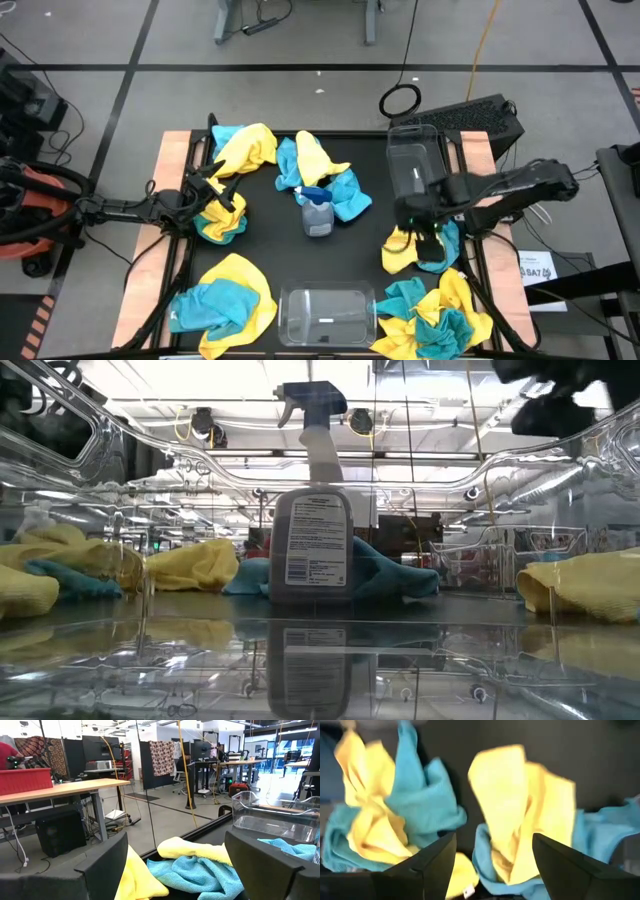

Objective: Sort microfiber towel by color & place in baskets
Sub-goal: Put the yellow towel into the bottom transparent bin

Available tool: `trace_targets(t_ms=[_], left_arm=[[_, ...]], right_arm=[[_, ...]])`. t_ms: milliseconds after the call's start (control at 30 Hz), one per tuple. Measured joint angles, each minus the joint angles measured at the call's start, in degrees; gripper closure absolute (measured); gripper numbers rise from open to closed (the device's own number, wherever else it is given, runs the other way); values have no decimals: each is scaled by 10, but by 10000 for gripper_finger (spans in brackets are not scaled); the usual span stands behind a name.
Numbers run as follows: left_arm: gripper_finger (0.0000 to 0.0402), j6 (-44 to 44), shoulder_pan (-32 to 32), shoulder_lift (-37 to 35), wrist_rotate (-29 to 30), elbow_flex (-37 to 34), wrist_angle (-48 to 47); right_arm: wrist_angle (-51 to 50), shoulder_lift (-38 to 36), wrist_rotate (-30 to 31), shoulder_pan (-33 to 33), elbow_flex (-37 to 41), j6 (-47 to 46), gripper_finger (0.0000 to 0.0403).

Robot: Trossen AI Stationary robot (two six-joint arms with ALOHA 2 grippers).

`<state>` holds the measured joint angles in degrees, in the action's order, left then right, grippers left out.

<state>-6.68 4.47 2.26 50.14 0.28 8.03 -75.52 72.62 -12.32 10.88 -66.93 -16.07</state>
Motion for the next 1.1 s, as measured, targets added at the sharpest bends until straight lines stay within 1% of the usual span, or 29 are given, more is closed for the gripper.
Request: trace_targets(t_ms=[67, 233, 467, 633, 733, 833, 933, 1033, 1100], left_arm=[[63, 0, 0, 0, 0, 0, 0], [63, 0, 0, 0, 0, 0, 0], [63, 0, 0, 0, 0, 0, 0], [63, 0, 0, 0, 0, 0, 0], [63, 0, 0, 0, 0, 0, 0], [63, 0, 0, 0, 0, 0, 0], [63, 0, 0, 0, 0, 0, 0], [63, 0, 0, 0, 0, 0, 0], [63, 0, 0, 0, 0, 0, 0]], right_arm=[[1, 4, 6, 24, 8, -13, 147], [3, 5, 64, 64, 55, -56, 147], [17, 5, 64, 76, 180, -88, 158], [96, 5, 64, 76, 249, -96, 173], [150, 5, 65, 76, 265, -103, 186], [167, 5, 65, 76, 267, -103, 206], [168, 5, 65, 76, 267, -103, 239], [170, 5, 64, 76, 267, -103, 289], [171, 1, 64, 76, 267, -103, 331]])
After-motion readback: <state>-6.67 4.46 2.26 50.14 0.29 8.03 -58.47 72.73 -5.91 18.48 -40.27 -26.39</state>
